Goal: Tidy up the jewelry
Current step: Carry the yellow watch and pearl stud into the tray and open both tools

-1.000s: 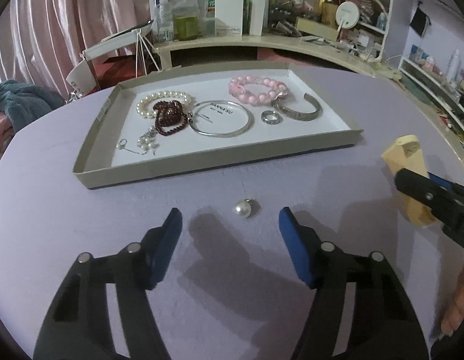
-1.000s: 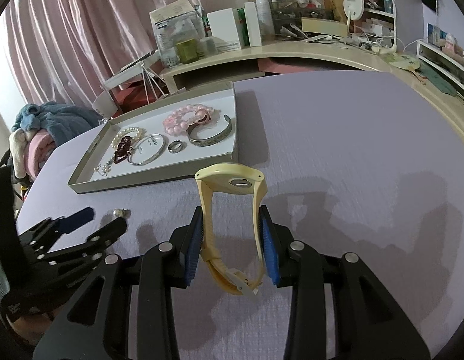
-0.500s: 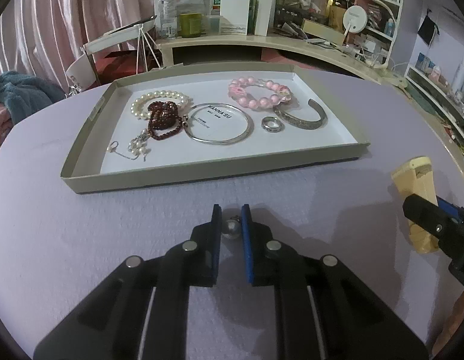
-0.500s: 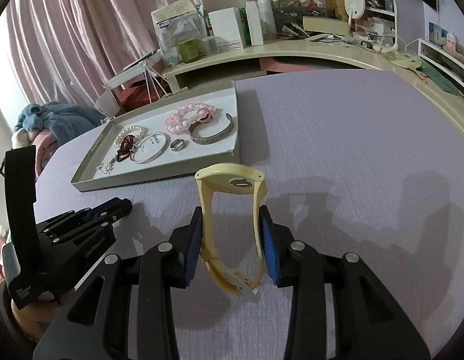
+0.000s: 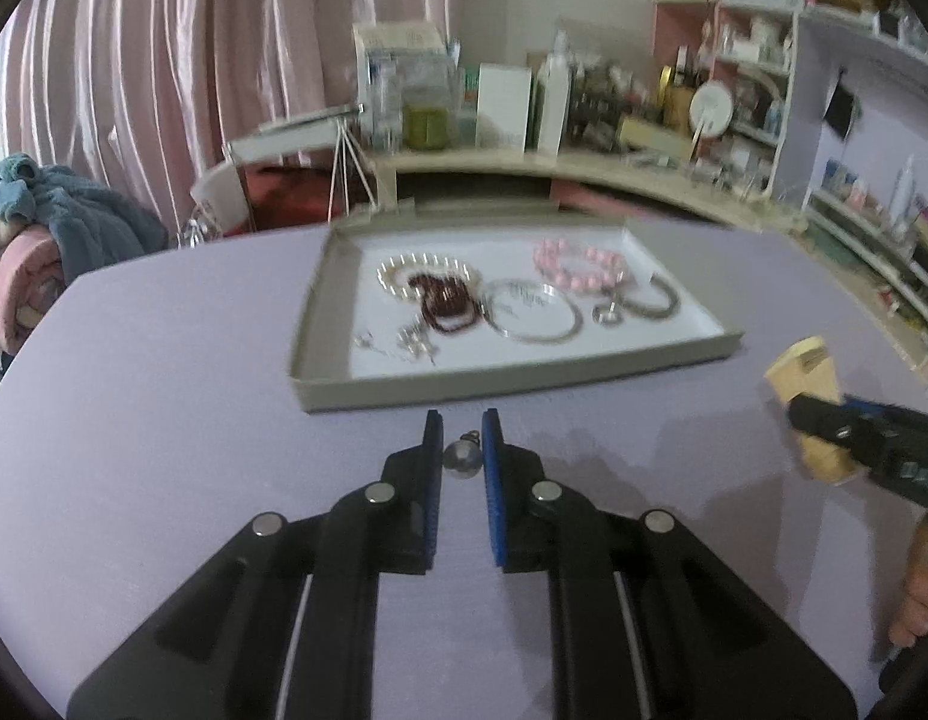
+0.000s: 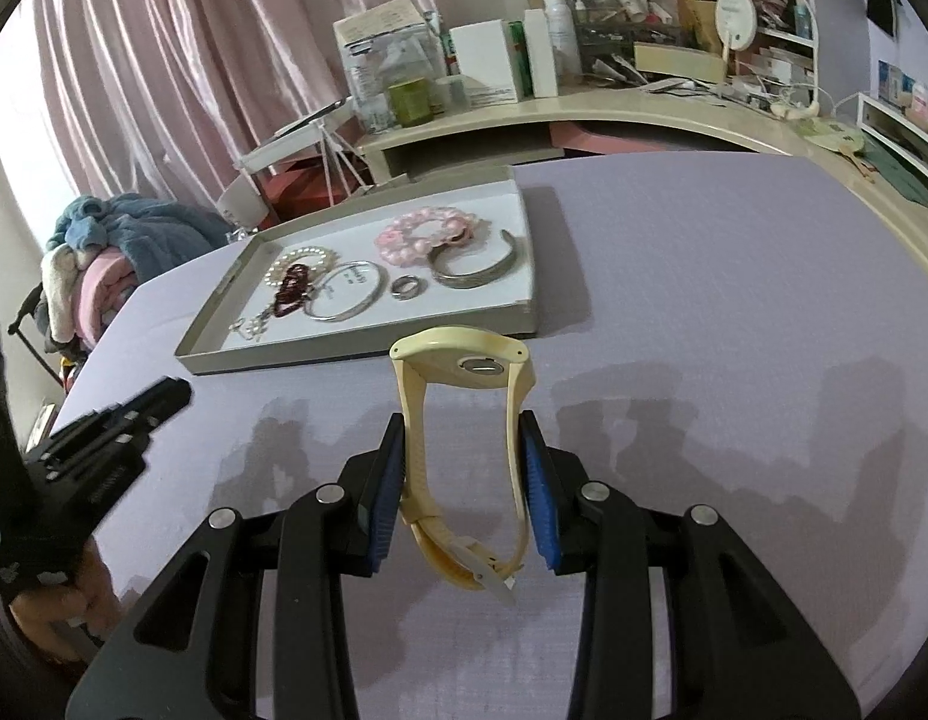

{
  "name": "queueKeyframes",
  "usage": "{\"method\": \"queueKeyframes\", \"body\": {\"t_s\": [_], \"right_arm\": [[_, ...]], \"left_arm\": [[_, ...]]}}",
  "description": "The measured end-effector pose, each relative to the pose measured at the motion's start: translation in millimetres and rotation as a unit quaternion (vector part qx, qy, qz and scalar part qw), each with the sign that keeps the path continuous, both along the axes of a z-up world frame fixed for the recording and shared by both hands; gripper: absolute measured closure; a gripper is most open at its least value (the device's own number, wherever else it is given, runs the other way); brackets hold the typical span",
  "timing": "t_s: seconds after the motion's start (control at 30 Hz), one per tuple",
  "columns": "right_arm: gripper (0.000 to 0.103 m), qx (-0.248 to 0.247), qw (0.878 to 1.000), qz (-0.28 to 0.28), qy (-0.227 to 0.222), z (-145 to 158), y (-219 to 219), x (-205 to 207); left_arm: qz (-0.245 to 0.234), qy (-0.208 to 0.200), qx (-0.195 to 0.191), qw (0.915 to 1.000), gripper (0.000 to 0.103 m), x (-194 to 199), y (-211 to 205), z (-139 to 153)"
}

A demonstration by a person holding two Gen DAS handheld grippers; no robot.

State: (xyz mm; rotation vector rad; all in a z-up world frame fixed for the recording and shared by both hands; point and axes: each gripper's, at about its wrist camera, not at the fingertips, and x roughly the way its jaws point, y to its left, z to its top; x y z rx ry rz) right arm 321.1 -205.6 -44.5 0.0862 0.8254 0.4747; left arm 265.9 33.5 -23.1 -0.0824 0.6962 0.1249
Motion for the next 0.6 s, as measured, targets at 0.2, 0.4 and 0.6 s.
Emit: {"method": "queueKeyframes", "body": {"t_s": [0.2,0.4,0.6], "right_arm": [[0.065,0.001,1.0,0.011,-0.001,3,11,-4],[0.065,0.0,1.0,0.019,-0.002,4,20,-7],[0.065,-0.005,1.0,0.022,-0.003,5,24,-9]], "left_arm": [[-0.015,-0.058,-0.017,0.9981,0.09,-28,19,21],[-0.015,-0.067,-0.016,0.9975,0.09,-36,22,25],[-0.014,-0.064,-0.019,0.9977,0.09,-37,24,25]]}}
